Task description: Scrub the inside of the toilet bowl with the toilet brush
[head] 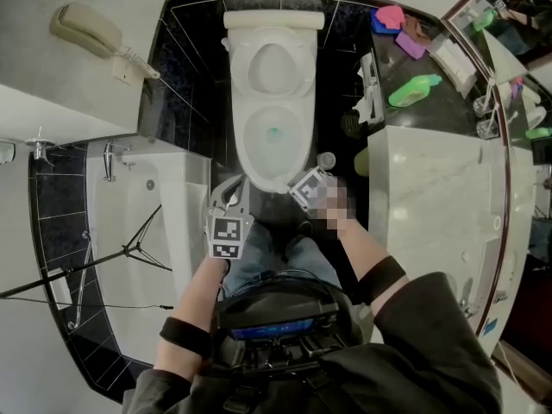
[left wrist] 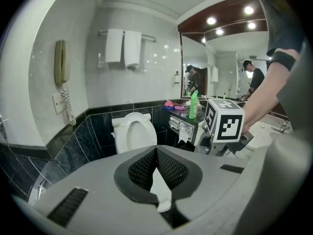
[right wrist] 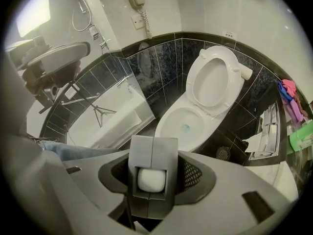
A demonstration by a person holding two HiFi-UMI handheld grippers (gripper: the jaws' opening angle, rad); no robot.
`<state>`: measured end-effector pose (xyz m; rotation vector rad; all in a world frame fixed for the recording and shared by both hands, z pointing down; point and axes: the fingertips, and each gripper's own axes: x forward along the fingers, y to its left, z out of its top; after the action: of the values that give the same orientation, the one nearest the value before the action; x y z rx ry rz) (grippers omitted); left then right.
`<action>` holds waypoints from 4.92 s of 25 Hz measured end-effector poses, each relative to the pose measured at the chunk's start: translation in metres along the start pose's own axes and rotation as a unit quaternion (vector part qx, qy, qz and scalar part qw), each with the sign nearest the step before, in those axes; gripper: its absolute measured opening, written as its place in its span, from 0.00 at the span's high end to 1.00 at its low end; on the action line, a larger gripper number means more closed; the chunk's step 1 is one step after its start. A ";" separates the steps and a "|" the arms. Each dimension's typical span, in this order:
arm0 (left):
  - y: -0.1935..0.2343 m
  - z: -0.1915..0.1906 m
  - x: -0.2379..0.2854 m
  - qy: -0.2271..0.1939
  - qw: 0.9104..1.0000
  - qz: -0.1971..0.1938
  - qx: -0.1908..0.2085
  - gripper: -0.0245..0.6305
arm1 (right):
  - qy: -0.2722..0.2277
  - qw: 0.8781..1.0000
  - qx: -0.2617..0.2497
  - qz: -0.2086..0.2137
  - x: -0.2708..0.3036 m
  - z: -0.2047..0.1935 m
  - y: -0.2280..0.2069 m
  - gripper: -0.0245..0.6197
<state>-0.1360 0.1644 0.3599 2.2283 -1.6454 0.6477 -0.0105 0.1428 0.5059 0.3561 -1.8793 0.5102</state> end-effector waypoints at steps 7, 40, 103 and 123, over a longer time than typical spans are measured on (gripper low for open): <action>0.033 -0.013 0.017 0.002 1.000 -0.027 0.007 0.97 | 0.002 1.000 0.030 -0.004 0.034 0.031 -0.006 0.62; 0.074 -0.155 0.207 0.045 0.993 0.046 -0.100 0.96 | 0.054 0.996 -0.050 0.041 0.286 0.072 -0.132 0.62; 0.048 -0.160 0.253 0.063 0.989 0.028 -0.127 0.96 | -0.028 0.987 0.117 -0.103 0.272 0.080 -0.279 0.67; 0.051 -0.163 0.218 0.066 0.988 0.036 -0.136 0.96 | 0.070 0.995 0.065 -0.018 0.266 -0.004 -0.167 0.67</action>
<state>-0.1606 0.0498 0.6105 1.9016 -1.6448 0.5394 -0.0215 0.0003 0.7854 0.4281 -1.7072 0.6198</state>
